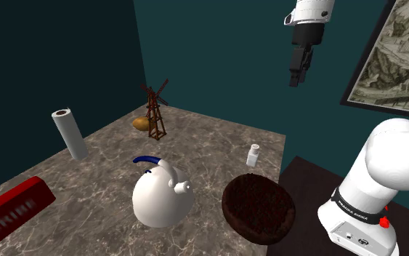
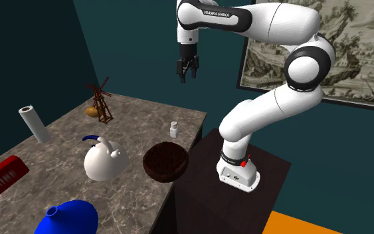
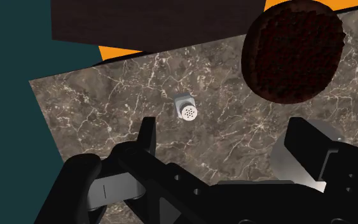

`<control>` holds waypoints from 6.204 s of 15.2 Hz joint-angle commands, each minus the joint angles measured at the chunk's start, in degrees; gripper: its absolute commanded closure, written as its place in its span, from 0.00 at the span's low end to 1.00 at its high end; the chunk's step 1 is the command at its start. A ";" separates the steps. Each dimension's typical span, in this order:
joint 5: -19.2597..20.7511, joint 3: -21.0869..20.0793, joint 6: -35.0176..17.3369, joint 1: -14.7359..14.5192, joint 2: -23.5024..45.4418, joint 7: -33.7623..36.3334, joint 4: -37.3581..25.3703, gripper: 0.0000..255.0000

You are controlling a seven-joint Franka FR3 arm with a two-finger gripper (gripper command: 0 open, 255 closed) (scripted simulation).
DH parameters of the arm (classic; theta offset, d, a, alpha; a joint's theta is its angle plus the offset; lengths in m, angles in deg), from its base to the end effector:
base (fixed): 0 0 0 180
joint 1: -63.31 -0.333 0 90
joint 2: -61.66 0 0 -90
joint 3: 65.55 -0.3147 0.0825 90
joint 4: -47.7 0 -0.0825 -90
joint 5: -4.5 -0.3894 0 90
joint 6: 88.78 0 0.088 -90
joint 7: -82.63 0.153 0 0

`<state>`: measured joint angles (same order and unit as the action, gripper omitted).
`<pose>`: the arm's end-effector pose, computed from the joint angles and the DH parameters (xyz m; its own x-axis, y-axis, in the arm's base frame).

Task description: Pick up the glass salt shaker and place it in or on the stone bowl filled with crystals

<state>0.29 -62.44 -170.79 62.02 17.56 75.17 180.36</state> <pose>0.2976 -0.0010 0.5472 0.9870 0.1272 -0.0986 0.1145 -0.9855 -0.1248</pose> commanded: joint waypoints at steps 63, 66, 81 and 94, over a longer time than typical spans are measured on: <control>-0.62 -9.13 -35.16 -0.63 8.27 7.91 20.95 1.00; -0.49 -8.98 -32.51 -0.59 7.40 7.95 19.16 1.00; -2.32 -11.48 -20.71 -2.45 2.32 11.85 12.24 1.00; -13.45 -25.74 -12.74 -10.81 -3.99 29.40 8.50 1.00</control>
<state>-12.32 -87.11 -184.06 51.72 13.68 103.15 189.47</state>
